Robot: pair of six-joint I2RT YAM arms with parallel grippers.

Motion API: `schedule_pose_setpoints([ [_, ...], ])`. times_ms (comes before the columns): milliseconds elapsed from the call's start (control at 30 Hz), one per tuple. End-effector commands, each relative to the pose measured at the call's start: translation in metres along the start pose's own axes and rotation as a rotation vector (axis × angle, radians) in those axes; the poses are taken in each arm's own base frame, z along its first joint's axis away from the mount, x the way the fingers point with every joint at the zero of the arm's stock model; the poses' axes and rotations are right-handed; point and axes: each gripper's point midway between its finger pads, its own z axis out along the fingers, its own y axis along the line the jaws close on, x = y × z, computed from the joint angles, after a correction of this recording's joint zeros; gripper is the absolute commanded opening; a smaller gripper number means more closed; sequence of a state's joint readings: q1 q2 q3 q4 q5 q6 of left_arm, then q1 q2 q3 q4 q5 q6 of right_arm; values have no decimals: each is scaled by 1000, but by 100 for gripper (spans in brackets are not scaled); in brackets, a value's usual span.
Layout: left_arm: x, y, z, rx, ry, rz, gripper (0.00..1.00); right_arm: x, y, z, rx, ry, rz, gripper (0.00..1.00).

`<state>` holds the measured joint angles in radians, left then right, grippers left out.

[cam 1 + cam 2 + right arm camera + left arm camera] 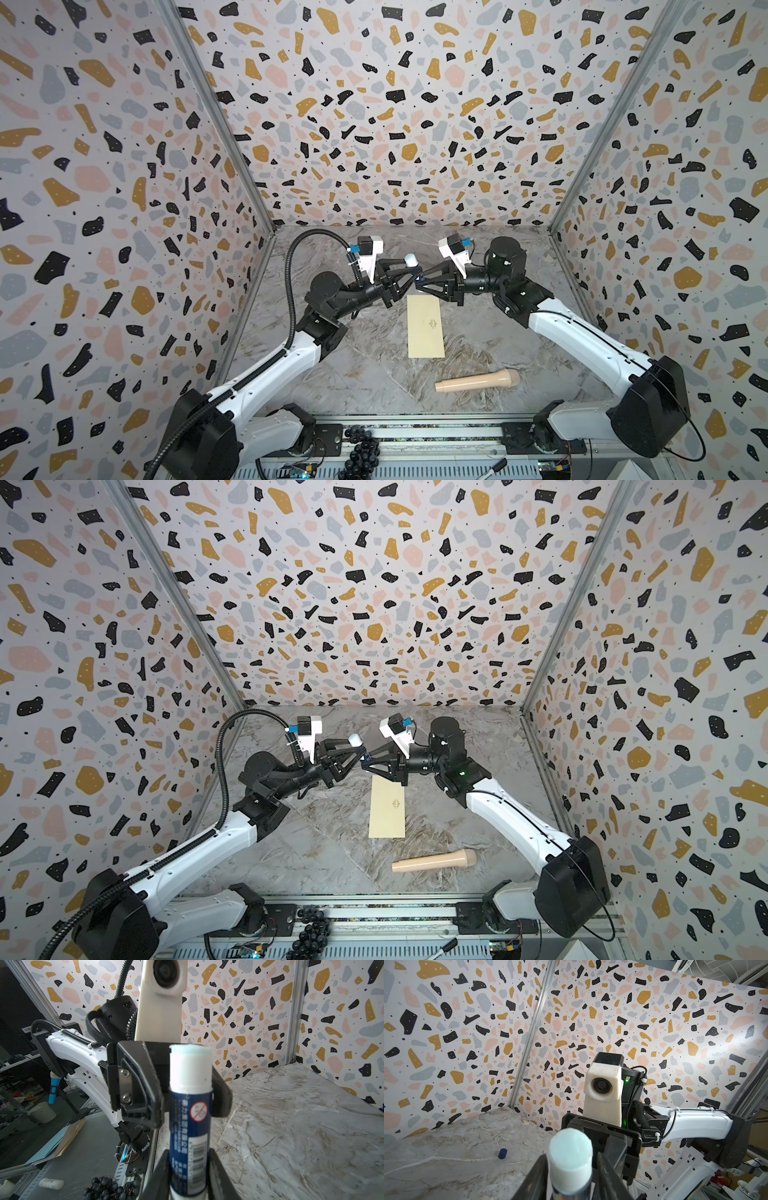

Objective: Place the letter into the envelope and seal it

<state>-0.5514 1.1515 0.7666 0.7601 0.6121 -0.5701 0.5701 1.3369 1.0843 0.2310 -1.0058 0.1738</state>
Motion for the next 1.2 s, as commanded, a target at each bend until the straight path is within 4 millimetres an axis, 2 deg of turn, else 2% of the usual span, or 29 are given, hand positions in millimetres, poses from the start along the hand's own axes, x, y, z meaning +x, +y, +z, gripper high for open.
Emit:
schedule_pose_setpoints([
  [0,-19,-10,1,40,-58,39,36,-22,11,-1,-23,-28,-60,0],
  [167,-18,-7,2,31,-61,28,23,-23,8,-1,-11,-29,-60,0],
  [233,-20,-5,2,17,-70,24,16,-23,7,-1,-4,-31,-61,6],
  [367,-26,1,1,-19,-101,-2,1,-26,3,-2,31,-39,-67,31],
  [533,-44,10,-3,-85,-185,-71,0,-33,-10,-12,133,-84,-50,71],
  [600,-51,10,-6,-95,-222,-92,0,-35,-15,-21,160,-110,-32,84],
  [667,-55,12,-8,-109,-247,-117,0,-36,-18,-29,163,-134,4,92],
  [833,-62,14,-9,-98,-298,-200,0,-40,-20,-43,115,-205,97,94],
  [1100,-60,18,-7,-67,-326,-290,0,-44,-10,-38,-23,-310,176,75],
  [1167,-59,19,-7,-69,-326,-291,0,-47,-7,-34,-53,-323,182,73],
])
